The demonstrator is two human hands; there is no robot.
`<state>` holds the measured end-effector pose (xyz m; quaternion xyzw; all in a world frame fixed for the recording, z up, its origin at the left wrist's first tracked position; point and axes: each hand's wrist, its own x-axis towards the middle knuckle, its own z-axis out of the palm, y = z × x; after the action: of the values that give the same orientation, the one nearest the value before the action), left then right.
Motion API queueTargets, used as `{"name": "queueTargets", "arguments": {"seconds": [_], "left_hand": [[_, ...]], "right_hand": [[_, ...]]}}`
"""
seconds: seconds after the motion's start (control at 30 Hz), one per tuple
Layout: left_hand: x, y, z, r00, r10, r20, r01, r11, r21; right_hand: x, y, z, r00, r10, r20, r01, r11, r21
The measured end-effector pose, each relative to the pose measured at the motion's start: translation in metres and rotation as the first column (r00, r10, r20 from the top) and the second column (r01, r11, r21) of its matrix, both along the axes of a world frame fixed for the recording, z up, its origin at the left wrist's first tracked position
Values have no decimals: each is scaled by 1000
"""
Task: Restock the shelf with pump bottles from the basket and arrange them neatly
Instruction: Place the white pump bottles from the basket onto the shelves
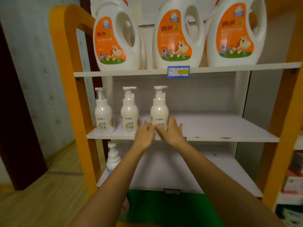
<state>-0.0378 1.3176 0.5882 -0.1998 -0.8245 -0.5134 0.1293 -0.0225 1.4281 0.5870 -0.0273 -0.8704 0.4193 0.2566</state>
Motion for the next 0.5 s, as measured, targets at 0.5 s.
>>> {"name": "queueTargets", "arguments": {"seconds": [0.5], "left_hand": [[114, -7, -283, 991, -62, 118, 100, 933, -347]], "right_hand": [[164, 46, -288, 968, -19, 252, 6, 999, 52]]}}
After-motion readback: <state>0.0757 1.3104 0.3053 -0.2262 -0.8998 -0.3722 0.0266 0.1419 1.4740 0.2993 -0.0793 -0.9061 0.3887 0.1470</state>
